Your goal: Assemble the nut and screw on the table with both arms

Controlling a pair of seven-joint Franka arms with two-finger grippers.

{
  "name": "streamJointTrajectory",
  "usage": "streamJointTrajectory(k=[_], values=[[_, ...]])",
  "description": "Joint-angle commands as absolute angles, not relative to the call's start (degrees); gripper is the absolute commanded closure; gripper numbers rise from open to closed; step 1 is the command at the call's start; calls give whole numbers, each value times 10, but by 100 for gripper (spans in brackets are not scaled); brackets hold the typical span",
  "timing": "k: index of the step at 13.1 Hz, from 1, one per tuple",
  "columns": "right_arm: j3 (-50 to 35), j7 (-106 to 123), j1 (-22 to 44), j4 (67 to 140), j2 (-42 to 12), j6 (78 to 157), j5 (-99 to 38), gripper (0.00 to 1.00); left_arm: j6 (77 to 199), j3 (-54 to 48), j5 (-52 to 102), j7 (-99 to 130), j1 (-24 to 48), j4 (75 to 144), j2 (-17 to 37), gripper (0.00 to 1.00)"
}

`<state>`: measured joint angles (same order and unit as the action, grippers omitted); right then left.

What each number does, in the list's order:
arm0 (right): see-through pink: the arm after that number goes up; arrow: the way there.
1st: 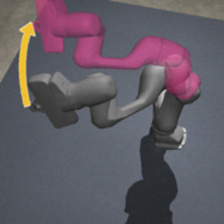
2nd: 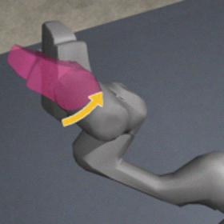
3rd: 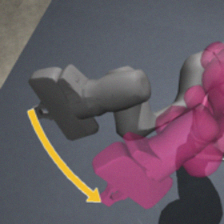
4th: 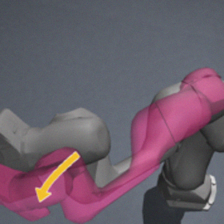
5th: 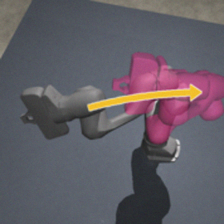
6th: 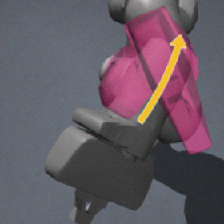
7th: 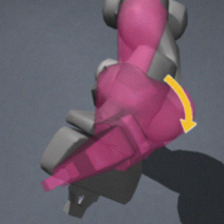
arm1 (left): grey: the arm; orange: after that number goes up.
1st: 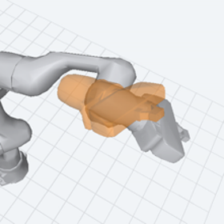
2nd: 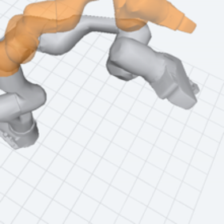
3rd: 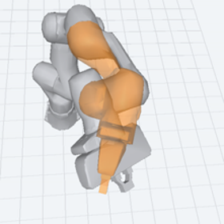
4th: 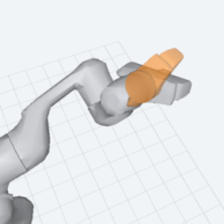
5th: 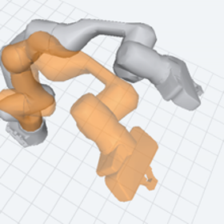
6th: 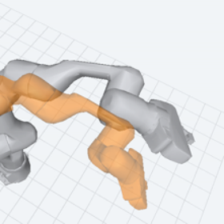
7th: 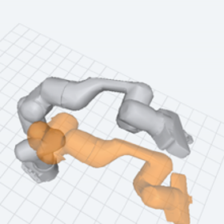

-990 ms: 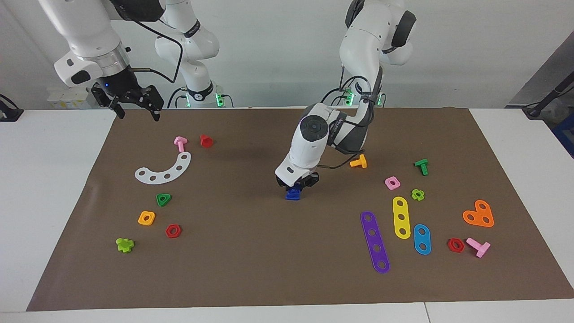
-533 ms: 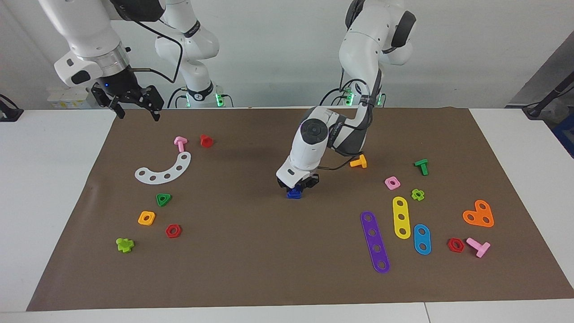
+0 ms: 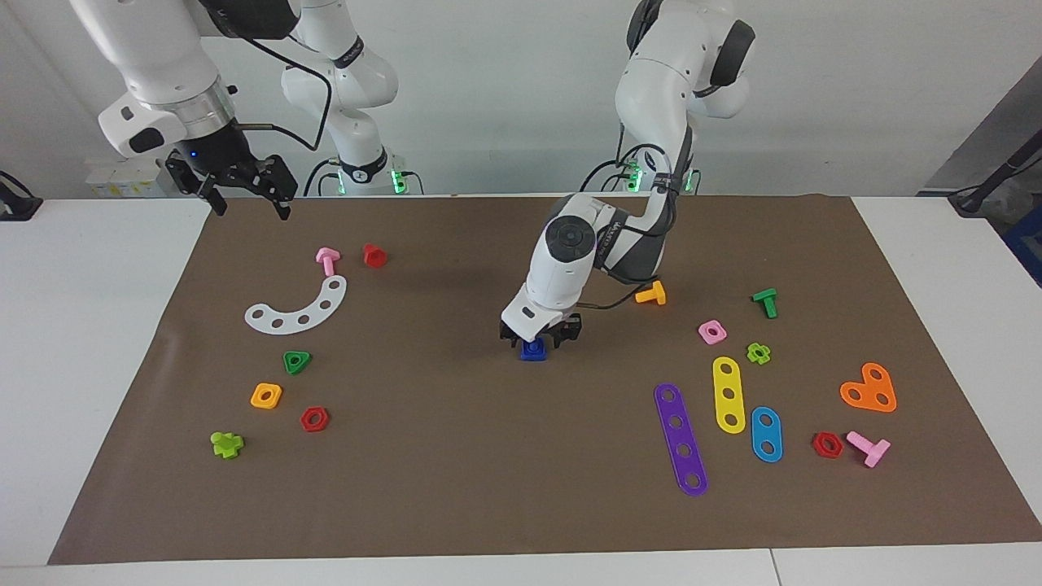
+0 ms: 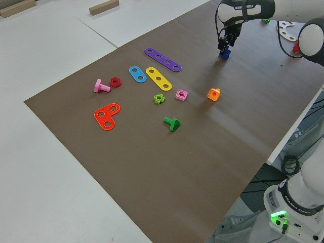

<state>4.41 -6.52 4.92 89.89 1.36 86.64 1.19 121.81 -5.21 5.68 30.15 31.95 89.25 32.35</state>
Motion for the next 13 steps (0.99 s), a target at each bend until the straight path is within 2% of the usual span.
streamJointTrajectory(k=[1,3,4,7,10,13], values=[[42,-54,45,911,25,867,4,0,1181,-42,54,308,321,850,338,8],[42,-54,45,911,25,867,4,0,1117,-31,53,306,298,775,359,8],[42,-54,45,911,25,867,4,0,1096,-24,53,301,282,760,357,8],[42,-54,45,911,25,867,4,0,1061,-18,53,248,217,747,348,8],[42,-54,45,911,25,867,4,0,1043,-18,54,115,124,755,293,8],[42,-54,45,911,25,867,4,0,994,-18,51,-6,46,762,259,9]])
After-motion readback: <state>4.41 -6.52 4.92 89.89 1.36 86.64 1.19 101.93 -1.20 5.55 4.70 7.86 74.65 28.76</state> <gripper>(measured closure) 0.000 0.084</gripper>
